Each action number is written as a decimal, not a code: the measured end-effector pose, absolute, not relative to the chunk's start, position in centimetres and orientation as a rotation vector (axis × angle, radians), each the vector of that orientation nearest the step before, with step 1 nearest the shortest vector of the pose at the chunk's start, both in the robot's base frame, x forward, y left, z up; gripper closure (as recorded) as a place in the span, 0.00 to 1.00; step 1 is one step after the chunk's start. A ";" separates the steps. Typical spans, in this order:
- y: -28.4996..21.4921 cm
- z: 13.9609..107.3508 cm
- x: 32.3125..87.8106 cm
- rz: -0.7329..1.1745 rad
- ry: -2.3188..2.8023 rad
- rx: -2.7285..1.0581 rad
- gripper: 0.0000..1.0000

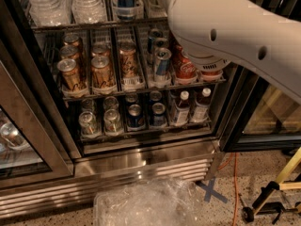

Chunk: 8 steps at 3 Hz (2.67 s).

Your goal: Pick green can from top shelf of fridge

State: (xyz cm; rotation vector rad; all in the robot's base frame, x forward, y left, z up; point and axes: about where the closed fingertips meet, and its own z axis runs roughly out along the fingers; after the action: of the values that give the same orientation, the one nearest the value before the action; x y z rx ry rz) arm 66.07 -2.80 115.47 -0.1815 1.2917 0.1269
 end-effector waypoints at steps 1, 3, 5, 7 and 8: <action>-2.7 114.3 65.3 0.193 1.334 -0.236 1.00; -0.9 109.3 63.3 0.366 1.471 -0.347 1.00; -0.7 110.2 61.4 0.444 1.456 -0.359 1.00; 0.9 109.9 60.4 0.519 1.470 -0.388 1.00; 1.1 107.7 57.7 0.684 1.528 -0.420 1.00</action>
Offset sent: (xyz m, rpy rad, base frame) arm -0.0384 0.0097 -0.0957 -0.0252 0.2631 0.3219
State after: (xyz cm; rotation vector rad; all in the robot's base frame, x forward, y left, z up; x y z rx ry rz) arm 57.74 1.05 107.72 -0.4203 1.5281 0.6836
